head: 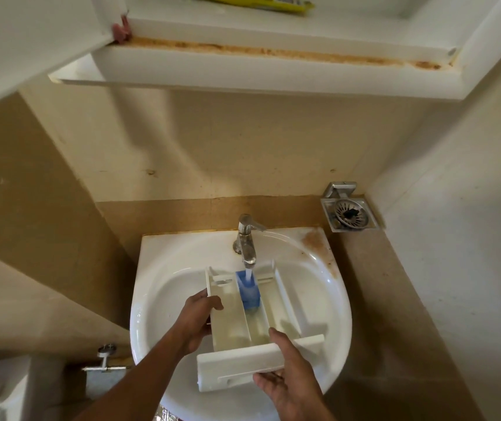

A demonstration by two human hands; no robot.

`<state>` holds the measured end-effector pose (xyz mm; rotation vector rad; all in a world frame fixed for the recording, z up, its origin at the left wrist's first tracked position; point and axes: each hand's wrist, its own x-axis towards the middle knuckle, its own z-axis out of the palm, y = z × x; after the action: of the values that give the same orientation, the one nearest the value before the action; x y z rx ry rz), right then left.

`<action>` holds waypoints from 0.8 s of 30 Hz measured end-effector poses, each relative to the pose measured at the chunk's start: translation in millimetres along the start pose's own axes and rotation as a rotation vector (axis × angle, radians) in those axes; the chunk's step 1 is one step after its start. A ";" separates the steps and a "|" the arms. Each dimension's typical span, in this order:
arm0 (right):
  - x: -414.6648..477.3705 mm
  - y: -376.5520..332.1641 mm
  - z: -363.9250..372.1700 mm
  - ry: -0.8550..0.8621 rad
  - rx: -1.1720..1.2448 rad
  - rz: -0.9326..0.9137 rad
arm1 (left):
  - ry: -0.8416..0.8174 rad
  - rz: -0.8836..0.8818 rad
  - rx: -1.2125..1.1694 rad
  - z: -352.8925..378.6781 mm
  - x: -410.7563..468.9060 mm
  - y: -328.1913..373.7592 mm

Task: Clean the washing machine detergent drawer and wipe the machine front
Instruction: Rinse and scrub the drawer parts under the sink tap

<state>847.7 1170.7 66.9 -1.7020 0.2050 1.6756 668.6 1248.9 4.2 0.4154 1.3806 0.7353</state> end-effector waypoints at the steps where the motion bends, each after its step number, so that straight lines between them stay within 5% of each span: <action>1: 1.3 0.9 -0.6 -0.009 -0.006 -0.006 | 0.001 0.001 -0.004 0.1 -1.1 0.0; 12: 24.4 -42.7 -51.2 -0.028 -0.335 -0.133 | -0.075 -0.005 -0.144 -11.4 -29.1 -6.3; 19: 40.1 -133.8 -46.2 -0.263 -0.715 -0.147 | -0.237 -0.302 -0.385 -34.9 -61.7 -7.7; 24: 64.8 -167.9 -9.6 -0.290 -1.025 -0.095 | -0.338 -0.459 -0.281 -26.5 -81.4 -6.0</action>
<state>961.7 1310.2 69.6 -2.0347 -1.0161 2.0780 642.4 1185.0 55.1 -0.0072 0.9837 0.4434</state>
